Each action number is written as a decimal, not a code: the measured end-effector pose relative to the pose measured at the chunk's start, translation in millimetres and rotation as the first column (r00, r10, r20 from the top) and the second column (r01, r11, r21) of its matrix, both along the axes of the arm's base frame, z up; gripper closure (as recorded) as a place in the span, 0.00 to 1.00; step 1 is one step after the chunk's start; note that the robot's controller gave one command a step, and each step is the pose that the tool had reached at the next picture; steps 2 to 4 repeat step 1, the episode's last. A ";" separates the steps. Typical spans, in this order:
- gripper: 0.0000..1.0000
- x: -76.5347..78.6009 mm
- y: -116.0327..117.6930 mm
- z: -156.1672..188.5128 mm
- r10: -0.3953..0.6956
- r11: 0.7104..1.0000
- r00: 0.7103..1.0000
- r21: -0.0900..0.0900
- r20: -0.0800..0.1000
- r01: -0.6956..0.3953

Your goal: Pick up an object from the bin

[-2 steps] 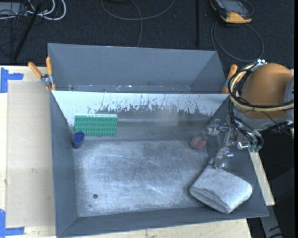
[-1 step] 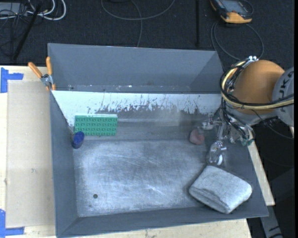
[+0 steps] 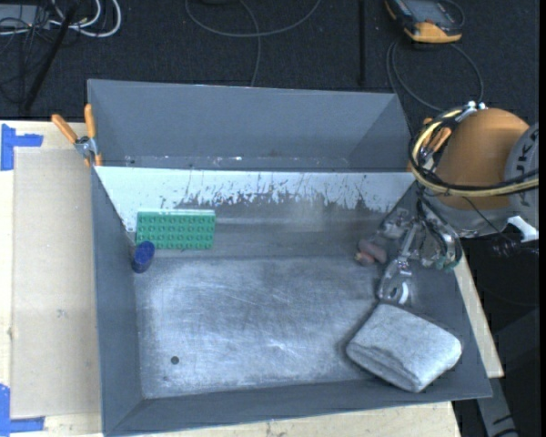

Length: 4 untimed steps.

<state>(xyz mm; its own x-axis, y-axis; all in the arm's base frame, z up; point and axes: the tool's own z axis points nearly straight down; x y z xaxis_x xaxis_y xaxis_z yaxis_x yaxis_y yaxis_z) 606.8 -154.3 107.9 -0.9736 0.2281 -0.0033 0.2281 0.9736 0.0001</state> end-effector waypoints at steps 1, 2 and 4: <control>0.00 -2.8 2.8 -14.7 -0.342 0.940 0.940 0.002 -0.005 0.342; 0.00 -2.8 2.8 -14.7 -0.342 0.940 0.940 0.002 -0.005 0.342; 0.00 -2.8 2.8 -14.7 -0.342 0.940 0.940 0.002 -0.005 0.342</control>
Offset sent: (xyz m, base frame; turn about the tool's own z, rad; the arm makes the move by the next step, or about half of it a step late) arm -0.0029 0.0020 -0.0141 0.3500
